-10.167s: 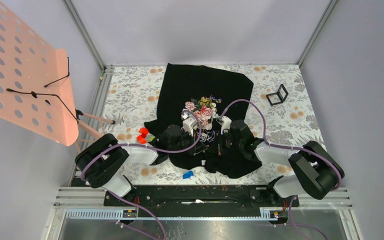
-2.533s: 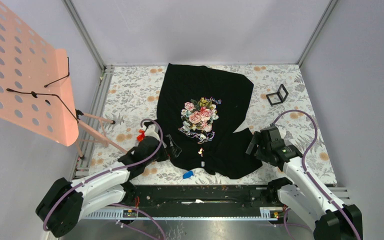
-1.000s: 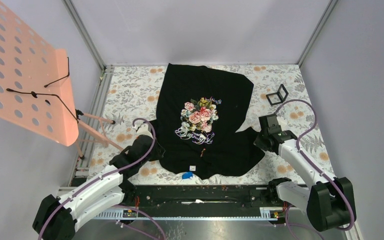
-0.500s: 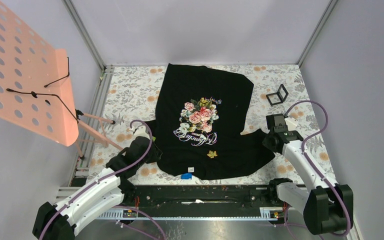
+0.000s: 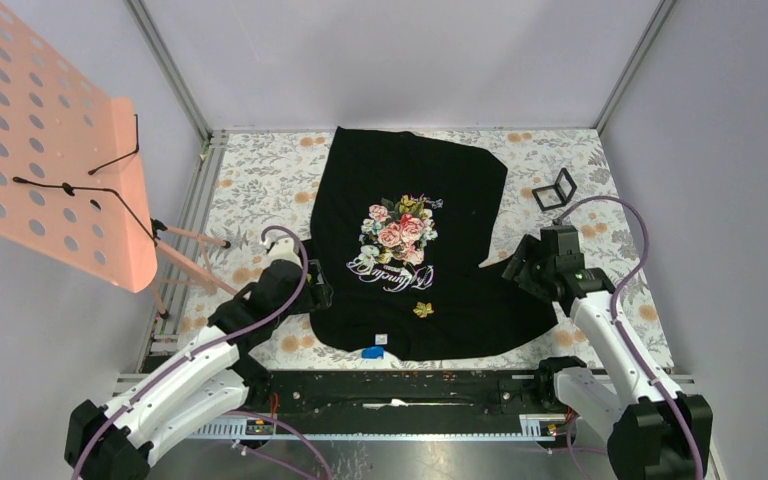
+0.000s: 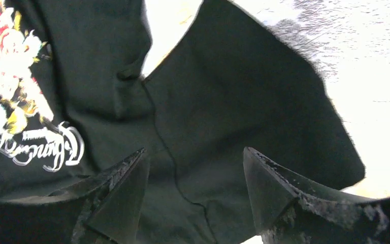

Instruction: Pin the brooch onto the clothing

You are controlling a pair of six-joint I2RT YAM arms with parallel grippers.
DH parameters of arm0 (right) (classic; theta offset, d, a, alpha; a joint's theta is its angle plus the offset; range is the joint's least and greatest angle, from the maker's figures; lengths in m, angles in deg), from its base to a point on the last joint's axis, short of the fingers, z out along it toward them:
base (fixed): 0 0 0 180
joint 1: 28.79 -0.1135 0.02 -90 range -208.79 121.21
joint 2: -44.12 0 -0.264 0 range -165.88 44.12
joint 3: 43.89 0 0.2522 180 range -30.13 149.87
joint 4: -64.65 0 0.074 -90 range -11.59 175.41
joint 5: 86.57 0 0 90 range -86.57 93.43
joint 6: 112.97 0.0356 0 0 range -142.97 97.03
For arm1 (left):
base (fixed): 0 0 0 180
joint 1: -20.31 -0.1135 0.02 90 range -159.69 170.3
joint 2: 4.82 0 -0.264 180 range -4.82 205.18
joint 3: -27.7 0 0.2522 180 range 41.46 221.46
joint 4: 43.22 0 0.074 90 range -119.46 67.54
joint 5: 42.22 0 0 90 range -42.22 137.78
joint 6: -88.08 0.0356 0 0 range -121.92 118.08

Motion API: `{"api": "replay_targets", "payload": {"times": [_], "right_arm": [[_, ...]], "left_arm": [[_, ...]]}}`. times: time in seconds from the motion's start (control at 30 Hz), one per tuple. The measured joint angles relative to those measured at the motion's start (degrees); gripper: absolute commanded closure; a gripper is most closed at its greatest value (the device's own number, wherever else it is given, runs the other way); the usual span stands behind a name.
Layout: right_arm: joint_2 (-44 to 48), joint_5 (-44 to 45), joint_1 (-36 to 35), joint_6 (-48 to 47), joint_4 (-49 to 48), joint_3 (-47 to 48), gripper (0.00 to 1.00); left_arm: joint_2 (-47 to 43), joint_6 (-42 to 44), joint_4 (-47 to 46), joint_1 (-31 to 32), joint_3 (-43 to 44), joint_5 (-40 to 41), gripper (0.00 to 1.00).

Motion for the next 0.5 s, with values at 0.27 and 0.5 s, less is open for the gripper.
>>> {"api": "replay_targets", "payload": {"times": [0.27,0.5], "right_arm": [[-12.46,-10.25,-0.28,-2.08,-6.88,0.83,0.27],[-24.79,-13.42,-0.50,-2.60,-11.74,7.21,0.37]], "left_arm": [[6.03,3.39,-7.76,12.92,4.02,0.24,0.09],[17.73,3.63,-22.25,20.87,4.31,-6.54,0.09]]}}
